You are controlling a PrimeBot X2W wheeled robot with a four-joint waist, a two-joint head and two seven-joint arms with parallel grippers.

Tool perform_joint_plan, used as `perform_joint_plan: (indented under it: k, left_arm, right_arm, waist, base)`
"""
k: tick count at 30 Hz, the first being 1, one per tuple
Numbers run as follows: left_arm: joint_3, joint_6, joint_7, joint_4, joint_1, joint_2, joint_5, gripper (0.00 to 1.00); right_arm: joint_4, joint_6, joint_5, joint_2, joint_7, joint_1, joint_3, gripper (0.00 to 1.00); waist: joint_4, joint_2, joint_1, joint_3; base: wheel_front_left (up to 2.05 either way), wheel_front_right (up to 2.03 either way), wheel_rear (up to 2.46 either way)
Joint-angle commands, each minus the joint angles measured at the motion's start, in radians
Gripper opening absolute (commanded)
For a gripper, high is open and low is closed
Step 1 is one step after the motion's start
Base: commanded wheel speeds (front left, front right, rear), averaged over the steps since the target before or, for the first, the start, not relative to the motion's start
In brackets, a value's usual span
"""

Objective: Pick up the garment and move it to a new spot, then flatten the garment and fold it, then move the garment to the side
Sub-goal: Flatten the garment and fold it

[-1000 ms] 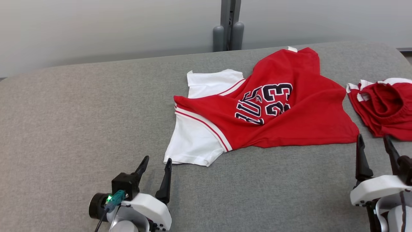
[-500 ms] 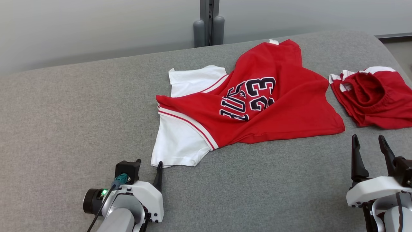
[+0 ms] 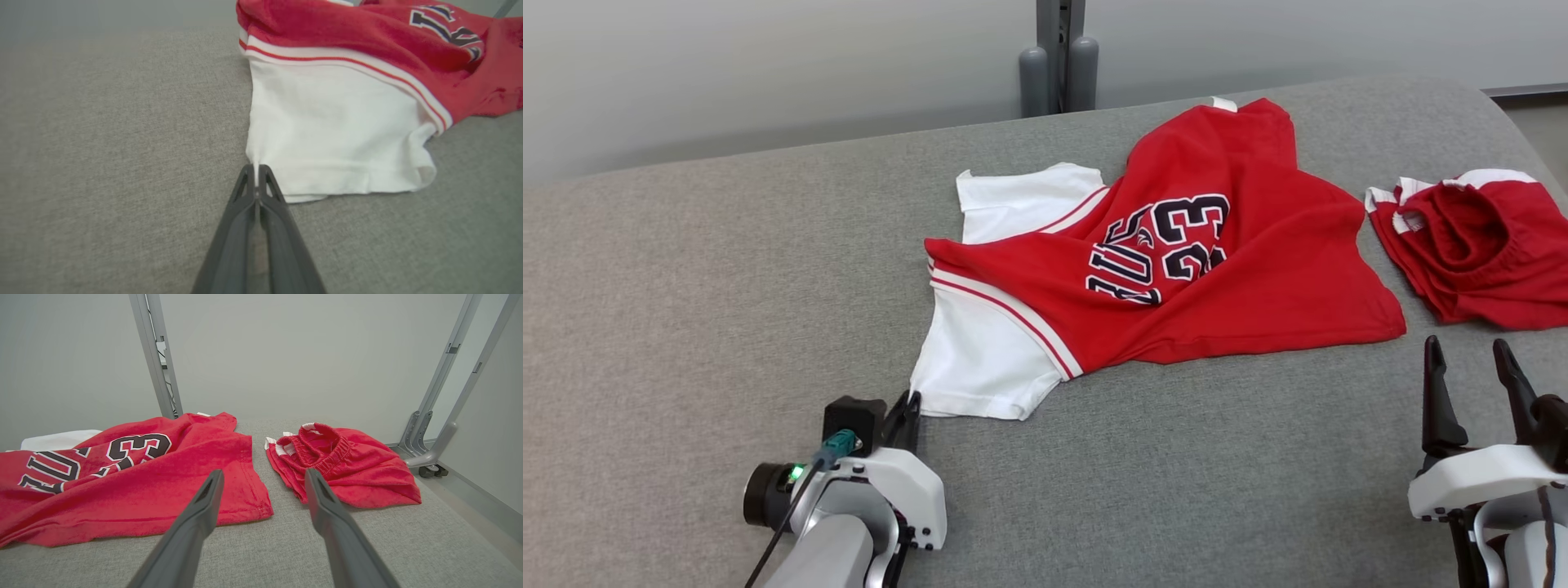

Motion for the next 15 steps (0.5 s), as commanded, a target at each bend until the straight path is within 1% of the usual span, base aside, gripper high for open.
perform_joint_plan:
  k: [1, 3, 6, 11, 15]
  left_arm:
    - [0.004, 0.007, -0.006, -0.004, -0.019, 0.006, -0.005, 0.0]
    - [0.022, 0.019, -0.019, -0.014, -0.012, 0.008, -0.017, 0.0]
    - [0.054, 0.036, -0.035, -0.041, 0.019, 0.029, -0.029, 0.0]
    - [0.092, 0.052, -0.042, -0.111, 0.085, 0.056, -0.04, 0.0]
    - [0.103, 0.06, -0.043, -0.177, 0.145, 0.061, -0.044, 0.0]
  right_arm:
    - [-0.006, 0.0, 0.002, -0.003, 0.0, 0.005, -0.005, 1.0]
    - [-0.009, 0.0, 0.0, -0.003, 0.0, 0.012, -0.014, 1.0]
    - [-0.007, 0.0, 0.0, -0.004, 0.0, 0.025, -0.032, 1.0]
    - [0.001, 0.0, 0.013, -0.004, 0.0, 0.047, -0.04, 1.0]
    - [0.002, 0.0, 0.023, -0.004, 0.0, 0.06, -0.044, 1.0]
  waist:
    - [0.005, 0.0, 0.0, 0.0]
    - [0.019, 0.0, 0.0, 0.001]
    - [0.042, 0.0, 0.0, 0.002]
    - [0.075, 0.0, 0.0, 0.006]
    - [0.095, 0.0, 0.0, 0.01]
  base:
    - [0.0, 0.0, 0.0]
    - [0.0, 0.0, 0.0]
    - [0.0, 0.0, 0.0]
    - [0.0, 0.0, 0.0]
    - [0.0, 0.0, 0.0]
